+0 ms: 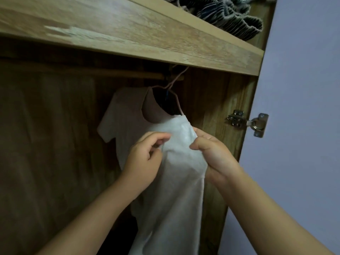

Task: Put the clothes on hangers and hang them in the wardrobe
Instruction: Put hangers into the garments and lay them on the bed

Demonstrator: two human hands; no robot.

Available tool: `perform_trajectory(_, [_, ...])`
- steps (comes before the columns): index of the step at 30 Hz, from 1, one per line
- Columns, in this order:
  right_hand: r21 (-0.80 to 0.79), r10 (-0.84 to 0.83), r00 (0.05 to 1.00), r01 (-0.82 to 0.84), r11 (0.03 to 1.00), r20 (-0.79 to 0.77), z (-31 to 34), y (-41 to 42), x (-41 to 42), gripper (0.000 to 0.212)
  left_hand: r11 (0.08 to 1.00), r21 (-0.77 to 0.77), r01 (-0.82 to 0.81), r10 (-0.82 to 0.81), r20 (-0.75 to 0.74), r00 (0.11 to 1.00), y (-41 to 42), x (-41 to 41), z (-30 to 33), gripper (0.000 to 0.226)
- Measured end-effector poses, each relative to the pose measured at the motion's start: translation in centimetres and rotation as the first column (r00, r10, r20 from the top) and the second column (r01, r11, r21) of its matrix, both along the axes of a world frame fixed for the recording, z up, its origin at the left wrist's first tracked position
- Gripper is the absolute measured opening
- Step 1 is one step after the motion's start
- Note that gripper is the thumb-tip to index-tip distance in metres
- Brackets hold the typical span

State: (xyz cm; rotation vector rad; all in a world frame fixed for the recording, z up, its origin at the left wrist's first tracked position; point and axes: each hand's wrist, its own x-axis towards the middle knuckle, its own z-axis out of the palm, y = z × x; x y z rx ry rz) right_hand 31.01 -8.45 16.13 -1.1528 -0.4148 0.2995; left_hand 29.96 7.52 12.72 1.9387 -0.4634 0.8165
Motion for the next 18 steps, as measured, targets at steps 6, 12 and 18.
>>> perform_trajectory(6, [-0.223, 0.013, 1.000, -0.012, 0.975, 0.000, -1.6, -7.7, -4.6, 0.053, 0.987, -0.025, -0.161, 0.161, 0.004, 0.987, -2.5, -0.8, -0.3, 0.038])
perform_trajectory(12, [-0.273, 0.037, 0.997, -0.053, 0.961, -0.065, -3.9, -17.0, -11.0, 0.053, 0.915, 0.098, -0.391, 0.398, -0.053, 0.916, -7.1, -3.5, -1.1, 0.046])
perform_trajectory(18, [-0.297, 0.010, 0.992, -0.048, 0.954, -0.128, -6.3, -25.6, -17.8, 0.050, 0.790, 0.536, -0.297, 0.420, -0.121, 0.899, -11.7, -5.5, -4.9, 0.029])
